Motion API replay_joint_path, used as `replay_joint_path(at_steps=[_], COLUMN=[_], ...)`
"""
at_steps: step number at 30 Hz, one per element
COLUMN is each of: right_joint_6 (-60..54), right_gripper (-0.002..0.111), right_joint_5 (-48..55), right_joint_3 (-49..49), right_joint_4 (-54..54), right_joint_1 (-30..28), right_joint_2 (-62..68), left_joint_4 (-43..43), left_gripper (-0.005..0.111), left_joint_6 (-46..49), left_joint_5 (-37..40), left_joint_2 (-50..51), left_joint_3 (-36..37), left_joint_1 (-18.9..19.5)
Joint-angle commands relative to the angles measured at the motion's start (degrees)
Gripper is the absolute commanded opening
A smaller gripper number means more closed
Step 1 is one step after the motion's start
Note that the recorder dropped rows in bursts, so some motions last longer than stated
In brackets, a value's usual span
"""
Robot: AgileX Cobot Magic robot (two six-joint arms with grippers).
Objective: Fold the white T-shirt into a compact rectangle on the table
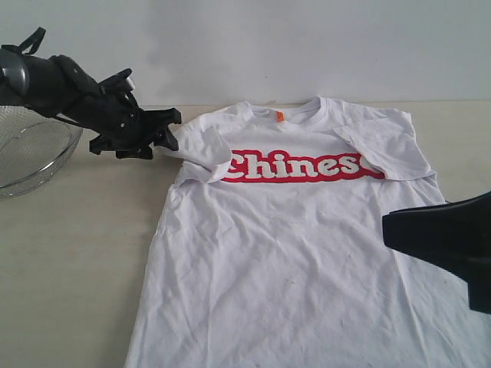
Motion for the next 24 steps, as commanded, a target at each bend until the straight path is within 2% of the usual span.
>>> replay_joint_path(at_steps=[1, 7, 16, 20, 24], right_joint_6=[-0.6, -0.7, -0.7, -0.7, -0.7], right_gripper=[0.0, 0.0, 0.0, 0.0, 0.0], right_joint_5=[-0.5, -0.5, -0.5, -0.5, -0.5], right_joint_3=[0.2, 0.2, 0.2, 0.2, 0.2], right_joint_4=[0.1, 0.2, 0.2, 0.2, 0.2], right_joint_1=[0.0, 0.0, 0.0, 0.0, 0.0], right_joint_2=[-0.3, -0.3, -0.3, -0.3, -0.3], left_joint_4=[-1.6, -6.0, -6.9, -6.9, -7.5], left_gripper=[0.054, 0.052, 0.015, 0.005, 0.004], left_joint_6=[0.1, 2.1, 2.1, 2.1, 3.7], left_joint_5=[-2.9, -3.5, -4.9, -6.0, -6.9], left_joint_2=[0.1, 0.1, 0.1, 0.1, 0.1], left_joint_3=[-0.5, -0.5, -0.5, -0.5, -1.0], left_joint_1=[-0.2, -0.2, -0.2, -0.2, -0.2])
